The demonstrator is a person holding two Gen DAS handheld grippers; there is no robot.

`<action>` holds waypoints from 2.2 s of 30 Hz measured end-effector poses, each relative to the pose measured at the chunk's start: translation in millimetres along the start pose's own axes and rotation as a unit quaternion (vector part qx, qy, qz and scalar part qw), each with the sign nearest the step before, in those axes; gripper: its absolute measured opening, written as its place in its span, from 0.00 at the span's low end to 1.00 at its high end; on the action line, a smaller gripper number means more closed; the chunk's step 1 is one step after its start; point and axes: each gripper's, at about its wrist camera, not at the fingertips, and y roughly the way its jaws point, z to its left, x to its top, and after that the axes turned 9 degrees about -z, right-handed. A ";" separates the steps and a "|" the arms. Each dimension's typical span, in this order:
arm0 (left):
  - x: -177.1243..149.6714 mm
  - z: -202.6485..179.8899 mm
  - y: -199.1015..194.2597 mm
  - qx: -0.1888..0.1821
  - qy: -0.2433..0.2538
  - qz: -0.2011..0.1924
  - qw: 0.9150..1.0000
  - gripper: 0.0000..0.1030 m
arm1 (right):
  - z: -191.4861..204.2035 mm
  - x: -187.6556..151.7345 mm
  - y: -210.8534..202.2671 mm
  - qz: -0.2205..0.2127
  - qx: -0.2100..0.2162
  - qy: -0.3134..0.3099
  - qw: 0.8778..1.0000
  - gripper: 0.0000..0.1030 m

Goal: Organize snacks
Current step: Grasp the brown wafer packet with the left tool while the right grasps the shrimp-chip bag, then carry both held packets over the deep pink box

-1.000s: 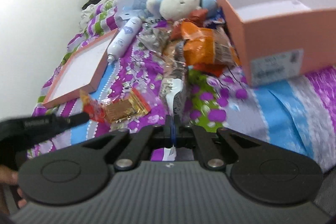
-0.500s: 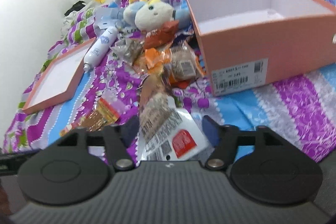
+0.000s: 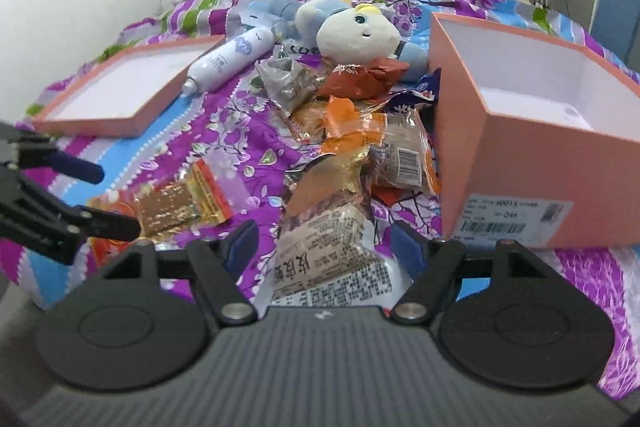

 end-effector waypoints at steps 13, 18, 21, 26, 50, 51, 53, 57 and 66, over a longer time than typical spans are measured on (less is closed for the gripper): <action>4.9 5.2 46.4 -0.031 0.024 0.042 0.998 0.87 | 10.6 -11.1 22.4 0.018 0.013 -0.041 0.999 0.72; 3.4 1.1 50.0 -0.030 0.021 0.042 0.998 0.86 | 11.0 -20.7 31.1 0.037 0.025 -0.036 0.998 0.73; 0.9 -4.1 47.6 -0.022 0.021 0.036 0.999 0.82 | 12.3 -24.6 31.9 0.041 0.025 -0.033 0.998 0.68; 2.1 -13.3 41.2 -0.008 0.010 0.036 0.999 0.71 | 13.0 -21.9 28.5 0.042 0.030 -0.033 0.998 0.56; 40.3 -14.4 -14.9 0.035 -0.178 0.003 0.983 0.62 | -10.8 33.1 -29.6 -0.019 0.032 0.030 0.999 0.51; 45.9 -15.0 -20.4 0.036 -0.182 -0.004 0.983 0.62 | -12.7 37.4 -31.8 -0.023 0.031 0.032 0.999 0.51; 59.1 -16.3 -29.7 0.037 -0.190 -0.015 0.981 0.62 | -18.0 48.1 -37.0 -0.032 0.031 0.041 0.998 0.51; 89.3 -21.5 -47.7 0.031 -0.194 -0.042 0.980 0.62 | -26.5 75.6 -49.4 -0.060 0.029 0.043 0.997 0.51; 167.8 -42.9 -82.4 0.002 -0.184 -0.110 0.977 0.62 | -57.9 141.6 -72.5 -0.128 0.008 0.032 0.991 0.51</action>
